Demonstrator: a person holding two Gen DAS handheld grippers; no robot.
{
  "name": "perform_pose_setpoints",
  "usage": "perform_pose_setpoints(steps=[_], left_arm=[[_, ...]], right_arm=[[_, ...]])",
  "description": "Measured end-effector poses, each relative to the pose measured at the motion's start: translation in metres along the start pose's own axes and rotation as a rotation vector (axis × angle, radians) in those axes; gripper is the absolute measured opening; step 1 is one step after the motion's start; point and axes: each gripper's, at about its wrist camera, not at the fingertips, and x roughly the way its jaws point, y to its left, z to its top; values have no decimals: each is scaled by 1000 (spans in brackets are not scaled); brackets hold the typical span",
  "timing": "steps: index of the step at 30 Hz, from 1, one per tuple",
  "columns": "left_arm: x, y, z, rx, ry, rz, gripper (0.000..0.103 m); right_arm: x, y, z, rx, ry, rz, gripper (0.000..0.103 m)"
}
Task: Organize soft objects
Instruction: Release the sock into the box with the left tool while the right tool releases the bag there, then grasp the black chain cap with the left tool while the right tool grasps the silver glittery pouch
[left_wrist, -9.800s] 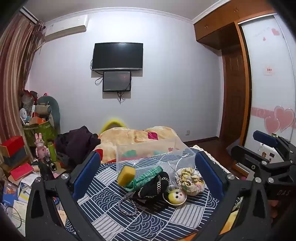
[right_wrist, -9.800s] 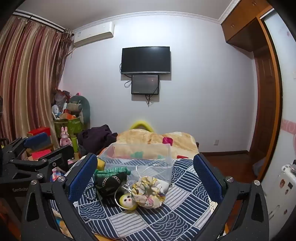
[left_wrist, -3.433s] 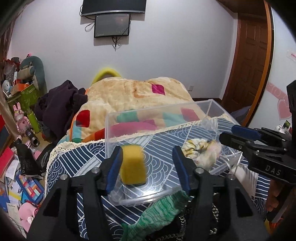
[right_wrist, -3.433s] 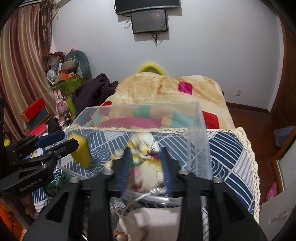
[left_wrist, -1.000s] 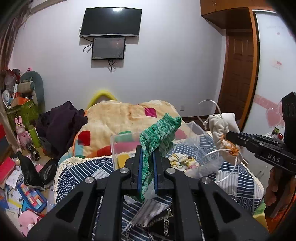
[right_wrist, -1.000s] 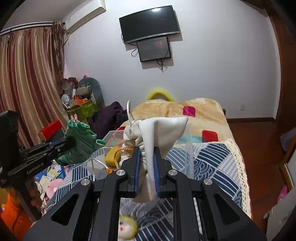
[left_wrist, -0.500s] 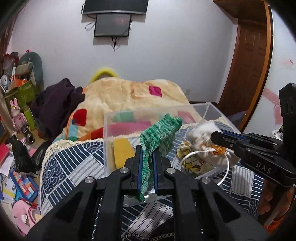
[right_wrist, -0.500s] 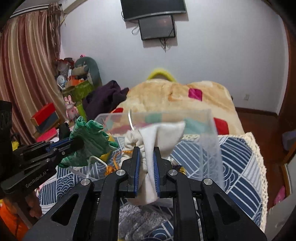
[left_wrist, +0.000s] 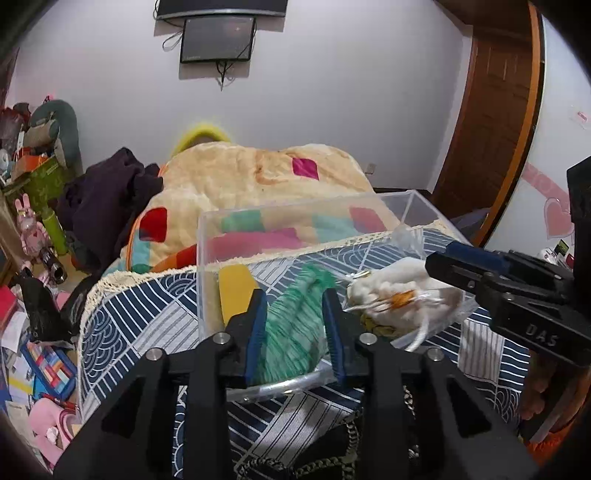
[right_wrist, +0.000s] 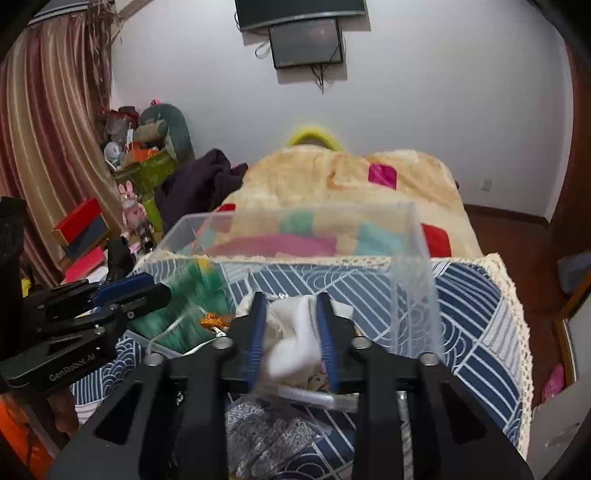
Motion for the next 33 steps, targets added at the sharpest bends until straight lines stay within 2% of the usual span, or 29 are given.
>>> perform_pose_setpoints(steps=[2, 6, 8, 10, 14, 24, 33], left_arm=[[-10, -3, 1, 14, -18, -2, 41], [-33, -11, -1, 44, -60, 3, 60], [-44, -17, -5, 58, -75, -2, 63], [-51, -20, -9, 68, -76, -8, 64], [-58, -27, -23, 75, -52, -26, 65], [-53, -42, -57, 79, 39, -79, 65], [-39, -47, -80, 91, 101, -92, 65]], right_arm=[[-10, 1, 1, -9, -26, -10, 44], [-29, 2, -1, -22, -60, -15, 49], [-36, 1, -4, -23, -69, -10, 56], [-40, 1, -7, -25, -73, -8, 59], [-41, 1, -15, -16, -54, 10, 59], [-20, 5, -54, -10, 73, 48, 59], [5, 6, -69, 2, 166, 76, 59]])
